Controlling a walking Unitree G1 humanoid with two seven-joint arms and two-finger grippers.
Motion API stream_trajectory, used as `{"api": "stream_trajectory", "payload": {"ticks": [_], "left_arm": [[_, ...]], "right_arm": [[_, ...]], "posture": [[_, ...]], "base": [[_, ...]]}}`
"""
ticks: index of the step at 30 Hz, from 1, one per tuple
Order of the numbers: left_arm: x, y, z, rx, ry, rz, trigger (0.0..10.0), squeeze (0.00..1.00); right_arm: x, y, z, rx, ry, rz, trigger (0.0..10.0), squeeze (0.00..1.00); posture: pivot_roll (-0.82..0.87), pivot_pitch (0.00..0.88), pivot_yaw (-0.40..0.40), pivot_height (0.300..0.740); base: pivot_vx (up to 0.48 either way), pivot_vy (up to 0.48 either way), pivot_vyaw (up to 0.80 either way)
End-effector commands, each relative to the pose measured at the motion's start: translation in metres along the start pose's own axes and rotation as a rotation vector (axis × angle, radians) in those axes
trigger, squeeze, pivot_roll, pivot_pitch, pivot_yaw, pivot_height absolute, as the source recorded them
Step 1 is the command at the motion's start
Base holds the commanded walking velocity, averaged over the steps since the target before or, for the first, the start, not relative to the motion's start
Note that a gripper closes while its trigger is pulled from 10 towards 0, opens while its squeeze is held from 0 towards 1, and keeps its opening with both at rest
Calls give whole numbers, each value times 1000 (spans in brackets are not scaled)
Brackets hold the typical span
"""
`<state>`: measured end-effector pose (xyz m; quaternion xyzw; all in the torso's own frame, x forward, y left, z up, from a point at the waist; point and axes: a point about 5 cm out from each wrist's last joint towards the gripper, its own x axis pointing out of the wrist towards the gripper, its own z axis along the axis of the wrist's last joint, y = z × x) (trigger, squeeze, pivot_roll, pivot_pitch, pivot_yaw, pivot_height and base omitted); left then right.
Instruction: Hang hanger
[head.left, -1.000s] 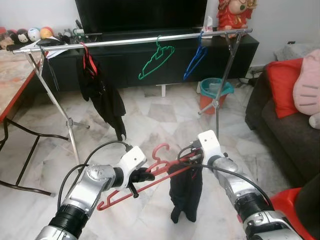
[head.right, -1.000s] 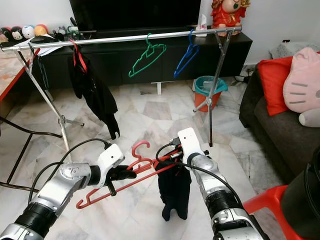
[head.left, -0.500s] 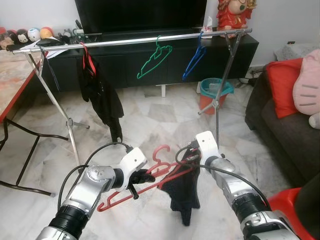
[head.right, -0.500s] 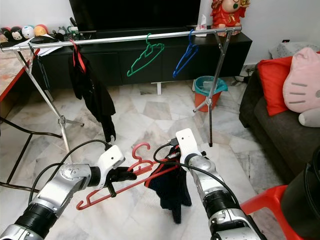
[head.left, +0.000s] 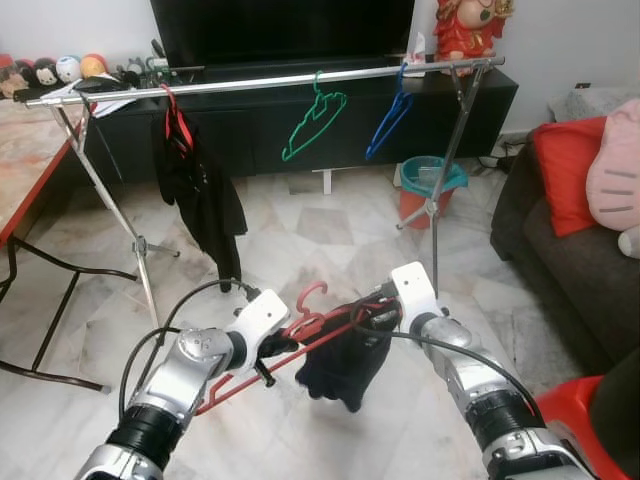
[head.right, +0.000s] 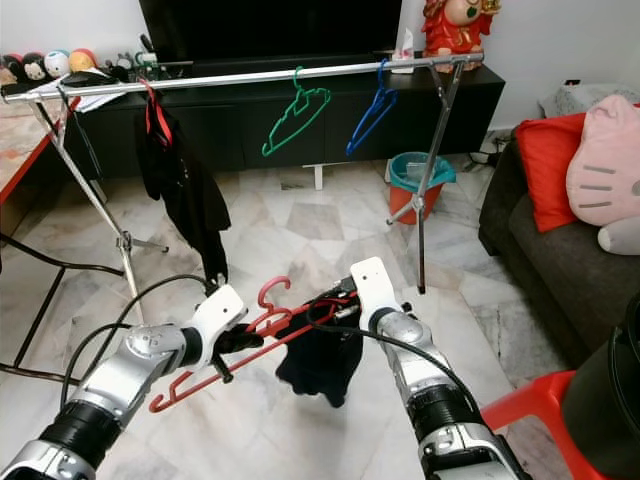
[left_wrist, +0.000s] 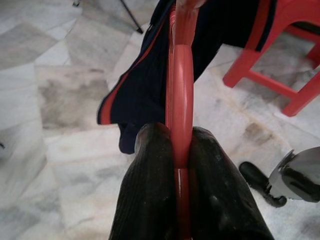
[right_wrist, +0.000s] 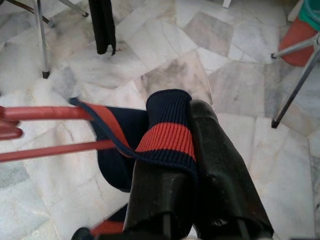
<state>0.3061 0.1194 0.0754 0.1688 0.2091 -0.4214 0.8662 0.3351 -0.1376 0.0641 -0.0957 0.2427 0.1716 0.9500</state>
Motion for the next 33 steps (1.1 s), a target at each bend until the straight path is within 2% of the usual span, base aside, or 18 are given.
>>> {"api": "stream_trajectory", "payload": {"ticks": [1,6,8,13,20,25,28,31,33], "left_arm": [[-1,0,8,16,-38,-18,10000,0],[-3,-7,10,-11,-69,-95,10000,0],[-6,-8,10,-22,-80,-128,10000,0],[-7,-7,10,-19,-78,-139,10000,0],[-4,-2,9,-21,-68,-93,10000,0],[0,0,7,-10,-45,-48,10000,0],[3,4,7,11,-34,18,10000,0],[6,3,9,-6,-46,16,10000,0],[7,1,10,-3,-50,11,10000,0]], "right_arm": [[-1,2,3,-13,-12,13,10000,0],[-1,4,5,-18,-18,30,10000,0],[-2,-1,7,-30,-24,18,10000,0],[-4,-3,11,-39,-35,18,10000,0],[-12,-3,22,-47,-76,27,10000,0],[-24,-3,27,-63,-97,36,10000,0],[-33,0,36,-62,-130,40,10000,0],[-40,5,36,-155,-117,74,10000,0],[-44,7,34,-169,-110,93,10000,0]], "posture": [[28,0,32,740],[26,0,33,740],[26,0,35,740],[25,0,35,740],[19,0,36,740],[8,0,39,740],[8,0,39,740],[7,0,37,740],[3,0,36,740]], "base": [[0,0,0],[0,0,0],[0,0,0],[0,0,0],[0,0,0],[0,0,0],[0,0,0],[0,0,0],[0,0,0]]}}
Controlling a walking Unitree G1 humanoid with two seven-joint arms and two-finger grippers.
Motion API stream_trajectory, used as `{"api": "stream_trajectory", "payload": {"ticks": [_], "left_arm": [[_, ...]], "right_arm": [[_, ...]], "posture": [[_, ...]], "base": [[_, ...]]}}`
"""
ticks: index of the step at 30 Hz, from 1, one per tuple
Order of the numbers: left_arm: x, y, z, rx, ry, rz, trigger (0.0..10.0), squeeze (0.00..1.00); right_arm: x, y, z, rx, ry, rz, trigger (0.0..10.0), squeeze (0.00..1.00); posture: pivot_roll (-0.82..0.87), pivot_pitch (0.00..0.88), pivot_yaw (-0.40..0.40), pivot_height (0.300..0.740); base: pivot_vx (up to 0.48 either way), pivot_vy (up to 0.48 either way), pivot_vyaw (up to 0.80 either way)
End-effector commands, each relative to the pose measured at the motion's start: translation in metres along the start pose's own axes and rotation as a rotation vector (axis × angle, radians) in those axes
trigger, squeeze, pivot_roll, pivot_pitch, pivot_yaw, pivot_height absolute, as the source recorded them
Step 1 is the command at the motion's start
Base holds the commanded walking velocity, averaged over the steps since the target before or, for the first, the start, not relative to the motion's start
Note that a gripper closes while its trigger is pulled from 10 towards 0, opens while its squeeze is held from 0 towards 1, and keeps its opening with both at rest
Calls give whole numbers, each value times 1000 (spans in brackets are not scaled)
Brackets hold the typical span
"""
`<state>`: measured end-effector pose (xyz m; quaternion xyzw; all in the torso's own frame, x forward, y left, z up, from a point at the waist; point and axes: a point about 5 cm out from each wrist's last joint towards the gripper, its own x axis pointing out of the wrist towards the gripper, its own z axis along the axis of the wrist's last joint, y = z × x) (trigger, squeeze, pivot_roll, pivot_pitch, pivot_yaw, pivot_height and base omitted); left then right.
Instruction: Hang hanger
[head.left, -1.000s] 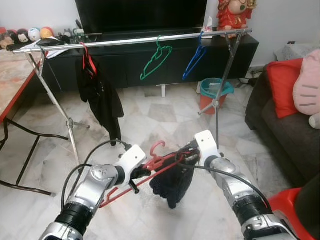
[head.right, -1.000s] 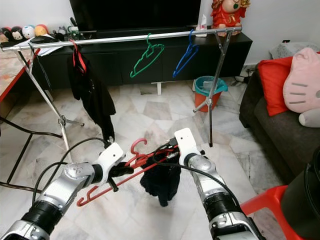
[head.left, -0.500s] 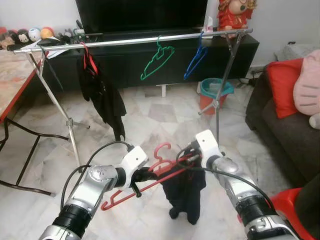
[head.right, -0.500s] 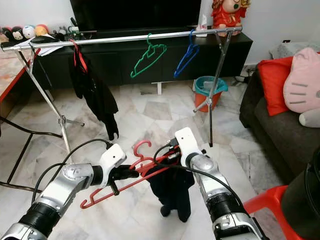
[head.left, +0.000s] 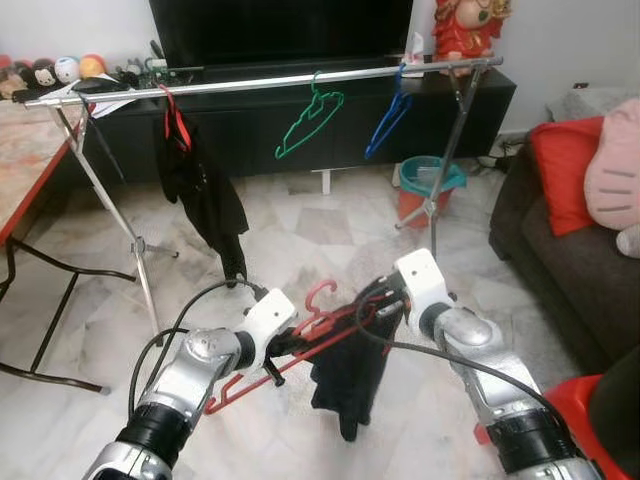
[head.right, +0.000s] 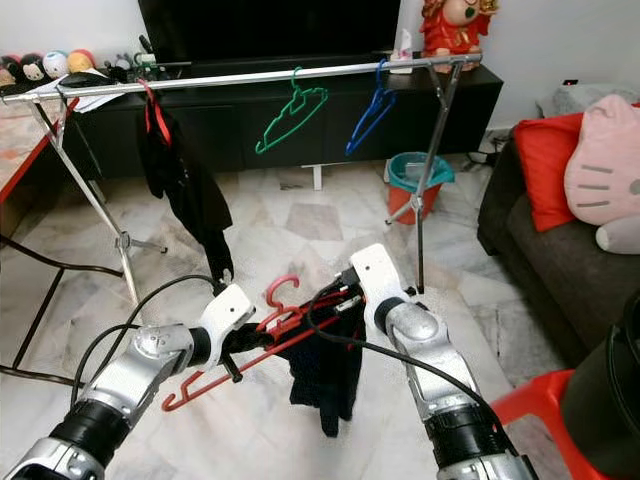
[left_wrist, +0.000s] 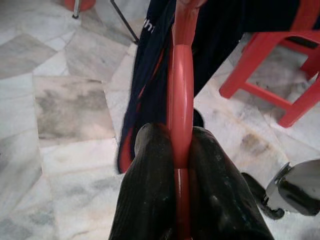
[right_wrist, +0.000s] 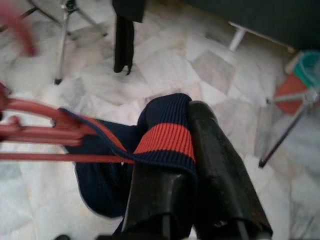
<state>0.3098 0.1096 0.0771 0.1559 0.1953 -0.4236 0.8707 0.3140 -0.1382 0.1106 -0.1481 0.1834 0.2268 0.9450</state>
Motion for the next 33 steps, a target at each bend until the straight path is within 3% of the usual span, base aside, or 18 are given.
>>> {"api": "stream_trajectory", "payload": {"ticks": [1,4,7,11,18,20,24,30,33], "left_arm": [[2,4,4,8,-18,28,10000,0],[3,4,5,1,-21,42,10000,0],[7,15,15,29,-67,173,10000,0],[5,23,22,-3,-113,245,10000,0],[6,28,28,-36,-172,280,10000,0],[7,27,28,-49,-179,268,10000,0],[10,12,28,-68,-203,132,10000,0],[6,6,23,-88,-189,29,10000,0],[3,4,20,-86,-177,-26,10000,0]], "right_arm": [[-6,4,3,-8,-8,32,10000,0],[-9,4,3,-4,-5,31,10000,0],[-17,8,1,-18,19,49,10000,0],[-22,10,-1,-1,33,51,10000,0],[-28,14,8,57,-11,83,10000,0],[-29,15,11,69,-33,99,10000,0],[-27,9,12,44,-42,69,10000,0],[-23,-6,19,-23,-54,3,10000,0],[-20,-12,23,-103,-49,-8,10000,0]], "posture": [[1,0,36,740],[1,0,36,740],[-4,0,35,740],[-6,0,33,740],[-8,0,31,740],[-8,0,30,740],[-6,0,29,740],[-7,0,30,740],[-4,0,32,740]], "base": [[0,0,0],[0,0,0],[0,0,0],[0,0,0],[0,0,0],[0,0,0],[0,0,0],[0,0,0],[0,0,0]]}}
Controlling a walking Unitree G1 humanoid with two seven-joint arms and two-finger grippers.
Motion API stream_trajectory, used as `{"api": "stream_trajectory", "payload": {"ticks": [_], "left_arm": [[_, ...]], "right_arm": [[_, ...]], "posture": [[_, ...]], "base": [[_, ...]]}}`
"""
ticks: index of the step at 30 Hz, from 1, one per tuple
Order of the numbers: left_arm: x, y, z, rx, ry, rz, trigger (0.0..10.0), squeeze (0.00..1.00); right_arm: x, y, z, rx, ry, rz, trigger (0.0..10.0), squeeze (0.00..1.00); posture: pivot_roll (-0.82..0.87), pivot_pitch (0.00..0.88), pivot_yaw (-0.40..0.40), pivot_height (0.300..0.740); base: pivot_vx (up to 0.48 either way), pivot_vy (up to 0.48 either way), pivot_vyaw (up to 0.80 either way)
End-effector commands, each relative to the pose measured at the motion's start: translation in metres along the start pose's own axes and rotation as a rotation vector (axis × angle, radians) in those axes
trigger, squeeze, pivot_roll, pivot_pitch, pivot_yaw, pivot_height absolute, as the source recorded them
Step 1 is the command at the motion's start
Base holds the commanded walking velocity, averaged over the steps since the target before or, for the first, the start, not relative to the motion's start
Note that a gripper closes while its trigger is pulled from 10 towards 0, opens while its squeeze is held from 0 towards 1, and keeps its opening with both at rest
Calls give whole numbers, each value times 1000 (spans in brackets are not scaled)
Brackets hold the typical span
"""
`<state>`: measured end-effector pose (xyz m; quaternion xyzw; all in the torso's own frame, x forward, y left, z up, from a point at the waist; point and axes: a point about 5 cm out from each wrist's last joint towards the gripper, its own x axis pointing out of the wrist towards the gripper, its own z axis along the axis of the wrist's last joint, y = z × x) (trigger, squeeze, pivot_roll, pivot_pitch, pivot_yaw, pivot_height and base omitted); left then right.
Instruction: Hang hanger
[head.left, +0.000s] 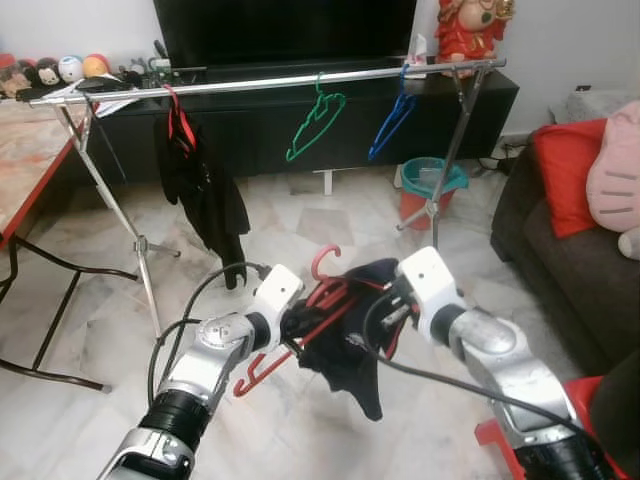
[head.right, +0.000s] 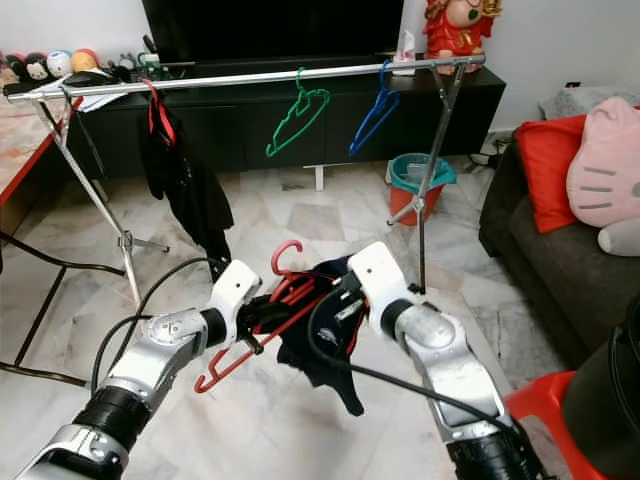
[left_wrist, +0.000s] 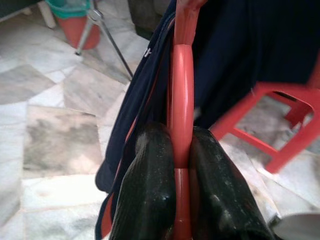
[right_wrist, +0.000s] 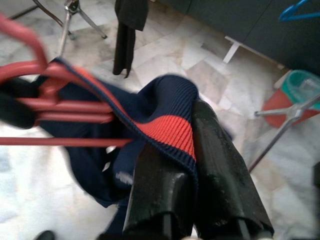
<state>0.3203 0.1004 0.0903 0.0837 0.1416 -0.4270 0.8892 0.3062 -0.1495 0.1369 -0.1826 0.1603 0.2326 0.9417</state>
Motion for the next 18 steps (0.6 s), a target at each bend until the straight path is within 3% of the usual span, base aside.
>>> {"api": "stream_trajectory", "payload": {"ticks": [1,9,18], "left_arm": [[-3,-1,3,-6,-13,-33,10000,0],[-7,-4,2,-13,2,-86,10000,0],[-7,-9,4,-21,-5,-128,10000,0]], "right_arm": [[3,-4,7,-24,-26,-6,10000,0],[8,-15,4,-130,10,-41,10000,0],[8,2,14,-112,-66,120,10000,0]], "posture": [[-4,0,32,740],[-1,0,33,740],[-6,0,38,740]], "base": [[0,0,0],[0,0,0],[0,0,0]]}}
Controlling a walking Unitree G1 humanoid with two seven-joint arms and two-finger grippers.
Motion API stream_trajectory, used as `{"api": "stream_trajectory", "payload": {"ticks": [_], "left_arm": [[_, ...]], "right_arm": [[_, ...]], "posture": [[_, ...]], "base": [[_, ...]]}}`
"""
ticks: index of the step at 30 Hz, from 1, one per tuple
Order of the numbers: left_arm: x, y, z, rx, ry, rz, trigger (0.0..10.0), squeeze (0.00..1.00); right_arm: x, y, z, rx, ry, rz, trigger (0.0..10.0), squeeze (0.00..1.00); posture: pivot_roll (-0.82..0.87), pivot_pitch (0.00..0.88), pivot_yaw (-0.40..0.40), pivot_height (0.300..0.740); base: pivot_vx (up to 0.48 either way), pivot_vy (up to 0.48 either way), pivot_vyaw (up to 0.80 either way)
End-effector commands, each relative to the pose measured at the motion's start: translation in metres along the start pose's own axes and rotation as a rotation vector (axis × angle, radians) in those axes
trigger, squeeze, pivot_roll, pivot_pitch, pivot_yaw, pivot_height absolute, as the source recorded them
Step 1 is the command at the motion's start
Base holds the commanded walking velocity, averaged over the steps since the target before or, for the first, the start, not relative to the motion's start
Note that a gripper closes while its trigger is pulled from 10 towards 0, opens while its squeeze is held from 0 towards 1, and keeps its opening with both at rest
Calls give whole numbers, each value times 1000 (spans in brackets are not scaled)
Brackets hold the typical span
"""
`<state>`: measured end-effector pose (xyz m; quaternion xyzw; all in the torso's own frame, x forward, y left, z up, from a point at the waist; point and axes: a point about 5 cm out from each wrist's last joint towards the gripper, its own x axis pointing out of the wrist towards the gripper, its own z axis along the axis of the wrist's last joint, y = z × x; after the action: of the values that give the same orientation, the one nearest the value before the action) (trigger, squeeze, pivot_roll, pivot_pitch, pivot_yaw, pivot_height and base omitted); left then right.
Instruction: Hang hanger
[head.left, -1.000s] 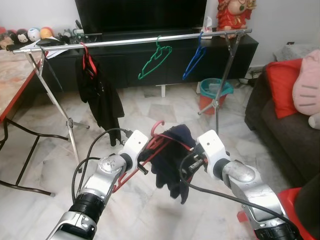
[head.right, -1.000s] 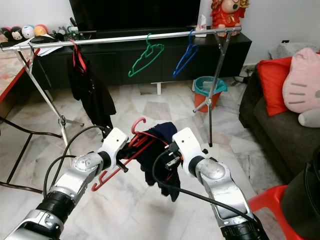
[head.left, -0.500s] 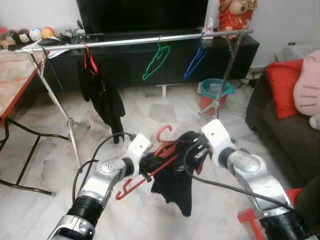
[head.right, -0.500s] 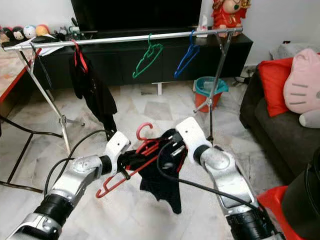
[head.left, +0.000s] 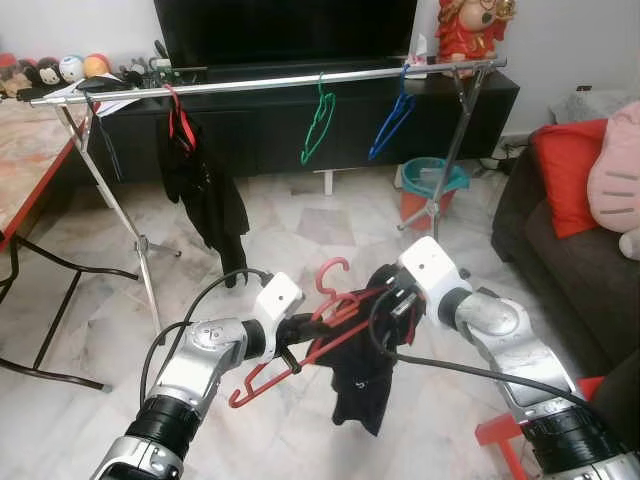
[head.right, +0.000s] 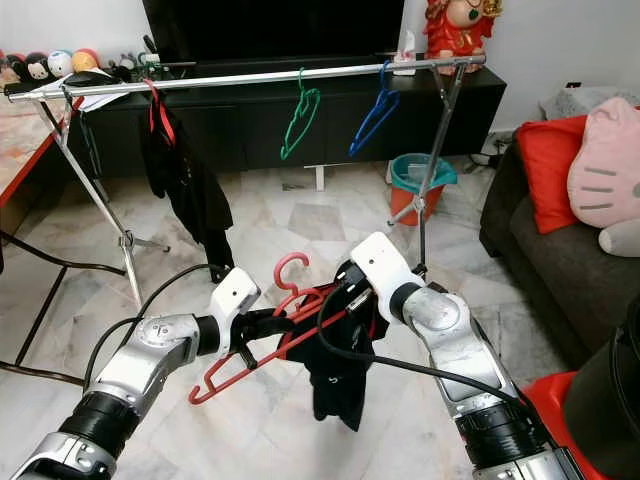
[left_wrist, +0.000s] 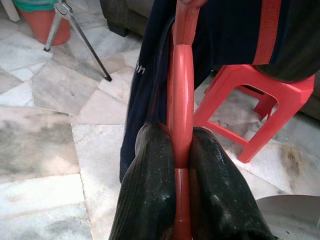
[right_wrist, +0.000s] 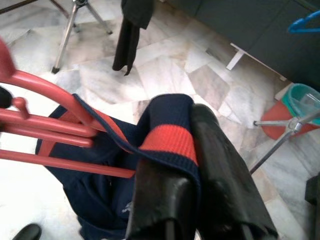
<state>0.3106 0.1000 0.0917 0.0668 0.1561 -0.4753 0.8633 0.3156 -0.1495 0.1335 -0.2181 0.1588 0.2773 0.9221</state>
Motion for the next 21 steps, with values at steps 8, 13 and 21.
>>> {"api": "stream_trajectory", "payload": {"ticks": [8,13,21], "left_arm": [[-1,10,8,29,-27,103,10000,0],[-3,20,12,21,-60,199,10000,0],[1,20,22,23,-141,236,10000,0]], "right_arm": [[-5,21,25,-9,-136,145,10000,0],[-9,26,23,15,-138,173,10000,0],[-15,32,12,29,-97,193,10000,0]], "posture": [[-8,0,40,740],[-10,0,40,740],[-15,0,34,740]], "base": [[0,0,0],[0,0,0],[0,0,0]]}}
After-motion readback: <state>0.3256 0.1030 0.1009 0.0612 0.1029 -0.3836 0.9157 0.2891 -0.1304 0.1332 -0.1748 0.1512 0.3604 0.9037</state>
